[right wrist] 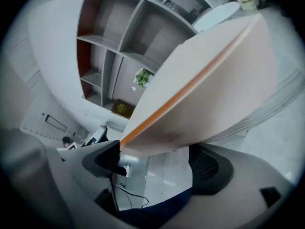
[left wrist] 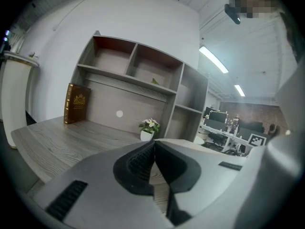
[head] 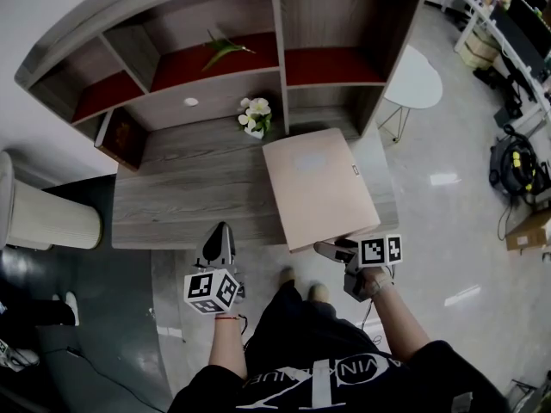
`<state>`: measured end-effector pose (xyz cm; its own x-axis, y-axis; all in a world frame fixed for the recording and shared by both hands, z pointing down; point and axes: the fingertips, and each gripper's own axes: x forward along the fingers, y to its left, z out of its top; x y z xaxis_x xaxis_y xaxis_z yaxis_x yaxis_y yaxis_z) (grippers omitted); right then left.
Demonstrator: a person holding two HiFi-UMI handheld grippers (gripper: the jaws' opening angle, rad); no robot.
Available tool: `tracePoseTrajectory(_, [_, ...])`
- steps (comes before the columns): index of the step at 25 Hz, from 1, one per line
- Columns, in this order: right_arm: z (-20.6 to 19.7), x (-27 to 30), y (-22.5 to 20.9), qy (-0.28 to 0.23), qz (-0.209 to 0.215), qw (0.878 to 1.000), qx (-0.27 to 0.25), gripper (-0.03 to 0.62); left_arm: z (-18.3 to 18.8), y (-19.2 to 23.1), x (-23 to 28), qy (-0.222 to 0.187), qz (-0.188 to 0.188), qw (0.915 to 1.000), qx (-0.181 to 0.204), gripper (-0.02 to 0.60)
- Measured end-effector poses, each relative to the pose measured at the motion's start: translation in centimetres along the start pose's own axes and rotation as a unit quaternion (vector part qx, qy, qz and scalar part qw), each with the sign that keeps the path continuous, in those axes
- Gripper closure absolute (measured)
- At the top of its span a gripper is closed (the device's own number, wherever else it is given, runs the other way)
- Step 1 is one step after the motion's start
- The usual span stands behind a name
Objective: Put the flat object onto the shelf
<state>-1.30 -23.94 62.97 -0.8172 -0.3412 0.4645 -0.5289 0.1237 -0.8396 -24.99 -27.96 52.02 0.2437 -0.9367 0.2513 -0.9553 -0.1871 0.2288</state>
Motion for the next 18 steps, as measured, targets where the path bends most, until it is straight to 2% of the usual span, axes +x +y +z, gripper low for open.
tracePoseTrajectory(3, [-0.7, 0.1, -1.1, -0.011, -0.031, 0.999, 0.017, 0.188, -0.1, 0.0, 0.0, 0.001, -0.001, 1.0, -0.002, 0.577])
tracePoseTrajectory(4, [-0.7, 0.1, -1.3, -0.018, -0.035, 0.999, 0.022, 0.251, -0.1, -0.1, -0.1, 0.002, -0.001, 1.0, -0.002, 0.577])
tracePoseTrajectory(7, [-0.7, 0.2, -1.1, -0.028, -0.034, 0.999, 0.027, 0.311, -0.2, -0.2, -0.1, 0.003, -0.002, 1.0, -0.003, 0.577])
tracePoseTrajectory(11, [-0.7, 0.3, -0.7, -0.028, -0.03, 0.999, 0.022, 0.315, -0.4, -0.4, -0.1, 0.004, -0.005, 1.0, -0.004, 0.577])
tracePoseTrajectory(14, [-0.6, 0.0, -0.4, -0.033, -0.023, 0.999, 0.022, 0.355, -0.5, -0.5, -0.1, 0.004, -0.006, 1.0, -0.005, 0.577])
tracePoseTrajectory(18, [-0.5, -0.4, 0.6, -0.032, -0.007, 0.999, 0.01, 0.37, -0.4, -0.4, -0.1, 0.003, -0.006, 1.0, -0.006, 0.577])
